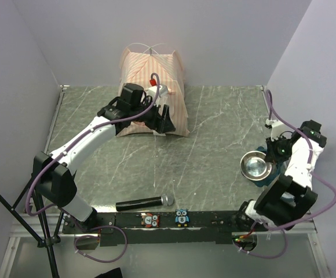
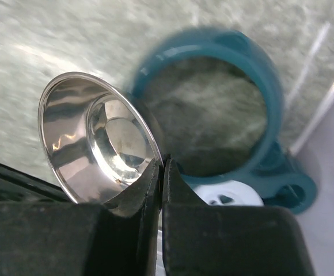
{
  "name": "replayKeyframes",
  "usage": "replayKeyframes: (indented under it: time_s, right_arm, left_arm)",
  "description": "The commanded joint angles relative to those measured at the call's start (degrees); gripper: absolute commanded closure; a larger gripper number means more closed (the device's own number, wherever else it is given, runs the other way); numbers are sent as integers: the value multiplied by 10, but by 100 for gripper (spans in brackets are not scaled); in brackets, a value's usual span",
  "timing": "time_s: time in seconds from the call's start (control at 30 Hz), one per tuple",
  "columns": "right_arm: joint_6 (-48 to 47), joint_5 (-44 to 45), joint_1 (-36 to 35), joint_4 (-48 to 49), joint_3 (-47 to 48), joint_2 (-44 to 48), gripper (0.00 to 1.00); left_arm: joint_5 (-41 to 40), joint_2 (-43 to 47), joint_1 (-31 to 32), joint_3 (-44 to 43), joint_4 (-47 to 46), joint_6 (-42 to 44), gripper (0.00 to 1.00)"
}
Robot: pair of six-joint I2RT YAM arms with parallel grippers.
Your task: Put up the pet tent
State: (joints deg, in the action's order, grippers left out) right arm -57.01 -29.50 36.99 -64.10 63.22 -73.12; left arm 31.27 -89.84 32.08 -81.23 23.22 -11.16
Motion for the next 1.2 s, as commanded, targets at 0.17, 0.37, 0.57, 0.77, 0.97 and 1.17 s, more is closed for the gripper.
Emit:
replayKeyframes:
  time_s: [0.17, 0.37, 0.57, 0.77, 0.97, 1.17]
  right_arm:
    - [-90, 21, 46, 41, 61, -73, 100]
    - [-80, 47, 46, 78, 81, -143, 94]
    - [-39, 42, 45, 100, 105, -131, 10]
    - [48, -18, -30, 72, 149, -64, 0]
    - [258, -30, -215, 149, 154, 0, 0]
    - [436, 11, -385, 265, 90, 60, 0]
  left_arm:
    - [10, 10, 0, 19, -17, 2, 20]
    - [1, 7, 0, 9, 5, 12, 18]
    - [-5, 19, -3, -7, 46, 42, 0]
    - [40, 42, -42, -18, 111, 59, 0]
    - [-45, 49, -93, -57, 195, 54, 0]
    - [-103, 100, -180, -19, 230, 72, 0]
